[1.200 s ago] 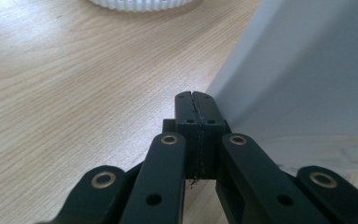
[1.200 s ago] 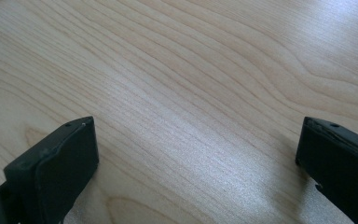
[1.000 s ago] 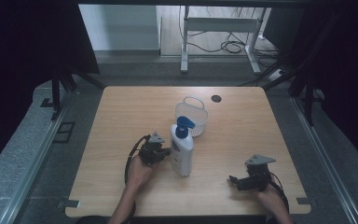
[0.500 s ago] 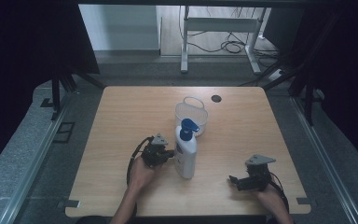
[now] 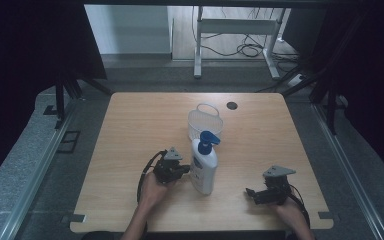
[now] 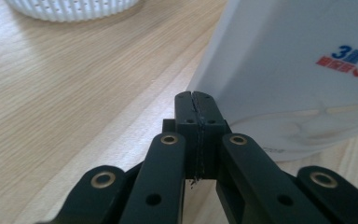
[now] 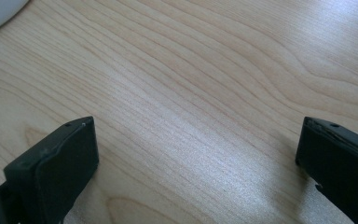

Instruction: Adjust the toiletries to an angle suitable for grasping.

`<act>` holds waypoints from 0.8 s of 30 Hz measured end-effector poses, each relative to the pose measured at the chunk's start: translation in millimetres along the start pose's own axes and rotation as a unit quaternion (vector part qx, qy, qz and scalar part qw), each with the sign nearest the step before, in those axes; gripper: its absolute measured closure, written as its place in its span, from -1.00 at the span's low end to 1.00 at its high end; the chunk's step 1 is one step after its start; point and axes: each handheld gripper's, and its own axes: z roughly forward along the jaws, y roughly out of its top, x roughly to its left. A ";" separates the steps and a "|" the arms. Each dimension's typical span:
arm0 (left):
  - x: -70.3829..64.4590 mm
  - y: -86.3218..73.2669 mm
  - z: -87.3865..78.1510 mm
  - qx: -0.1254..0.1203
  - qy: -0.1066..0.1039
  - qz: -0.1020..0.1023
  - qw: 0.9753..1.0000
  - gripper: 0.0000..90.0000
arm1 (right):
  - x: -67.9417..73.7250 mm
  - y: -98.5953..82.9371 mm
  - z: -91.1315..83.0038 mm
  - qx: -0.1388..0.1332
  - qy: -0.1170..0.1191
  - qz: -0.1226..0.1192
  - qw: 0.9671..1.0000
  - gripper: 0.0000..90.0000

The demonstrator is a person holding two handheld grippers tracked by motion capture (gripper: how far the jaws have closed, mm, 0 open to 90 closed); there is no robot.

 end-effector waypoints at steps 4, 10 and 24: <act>-6.9 0.8 -0.7 0.000 -0.005 0.007 1.000 0.97 | 0.0 0.0 0.0 0.000 0.000 0.000 1.000 -1.00; -17.2 2.9 -0.4 0.000 -0.014 0.017 1.000 0.97 | 0.0 0.0 0.0 0.000 0.000 0.000 1.000 -1.00; -36.8 4.1 2.6 0.001 -0.032 0.029 0.999 0.96 | 0.0 0.1 -0.2 0.001 0.000 0.000 1.000 -1.00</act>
